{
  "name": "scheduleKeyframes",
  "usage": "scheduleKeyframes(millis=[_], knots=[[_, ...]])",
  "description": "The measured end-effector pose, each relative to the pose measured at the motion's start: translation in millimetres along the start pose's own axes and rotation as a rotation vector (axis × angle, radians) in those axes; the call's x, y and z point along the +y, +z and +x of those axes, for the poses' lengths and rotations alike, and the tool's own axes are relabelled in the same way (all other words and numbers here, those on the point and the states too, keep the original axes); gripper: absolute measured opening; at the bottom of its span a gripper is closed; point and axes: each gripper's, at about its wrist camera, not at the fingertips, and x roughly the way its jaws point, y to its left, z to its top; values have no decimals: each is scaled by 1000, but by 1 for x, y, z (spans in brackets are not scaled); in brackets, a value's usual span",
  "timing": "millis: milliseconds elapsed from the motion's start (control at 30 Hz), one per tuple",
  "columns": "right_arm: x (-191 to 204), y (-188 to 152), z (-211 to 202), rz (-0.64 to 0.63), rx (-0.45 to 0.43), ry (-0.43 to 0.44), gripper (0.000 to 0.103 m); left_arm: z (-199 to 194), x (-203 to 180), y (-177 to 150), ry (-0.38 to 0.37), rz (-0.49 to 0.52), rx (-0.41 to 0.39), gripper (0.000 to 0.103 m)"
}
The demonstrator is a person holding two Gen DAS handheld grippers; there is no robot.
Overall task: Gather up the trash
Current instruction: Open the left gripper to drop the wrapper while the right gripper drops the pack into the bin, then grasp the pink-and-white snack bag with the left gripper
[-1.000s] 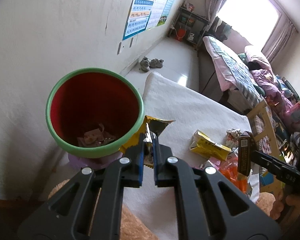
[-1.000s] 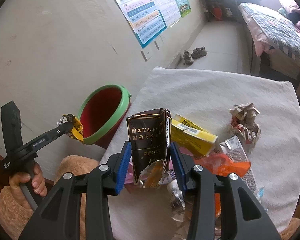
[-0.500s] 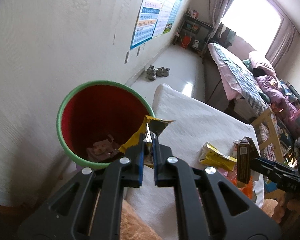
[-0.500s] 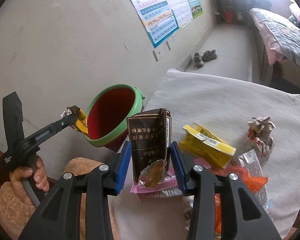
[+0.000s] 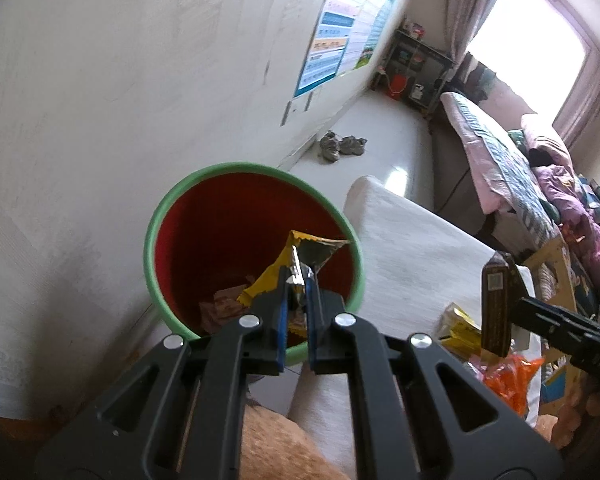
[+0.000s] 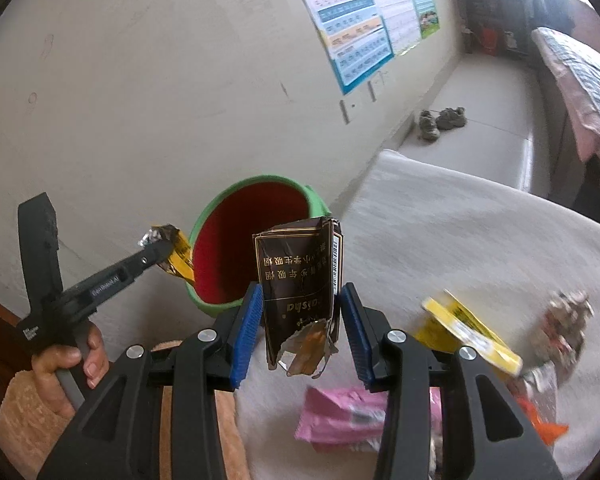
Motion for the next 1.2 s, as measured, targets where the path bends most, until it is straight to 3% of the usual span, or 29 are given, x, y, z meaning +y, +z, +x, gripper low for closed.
scheduleKeyframes(millis=[233,500,567,600,667,900,1100,1200], knots=[[18,32,39,24,27,54,40,20,28,7,18,-68,33,7],[33,52,65,36,27,60,42,40,34,12,41,-59,60,7],[33,54,66,46,6,62,47,43,35,12,57,-63,64,15],[34,56,69,49,2,67,49,42,35,11,61,-68,62,28],[33,56,68,56,-3,76,63,39,36,8,75,-76,41,43],[22,49,39,66,-49,54,64,29,25,0,94,-35,35,47],[17,32,-4,0,-96,-18,65,20,4,-2,46,-21,29,52],[18,17,-28,-61,-134,-86,72,15,-11,-4,18,-9,30,54]])
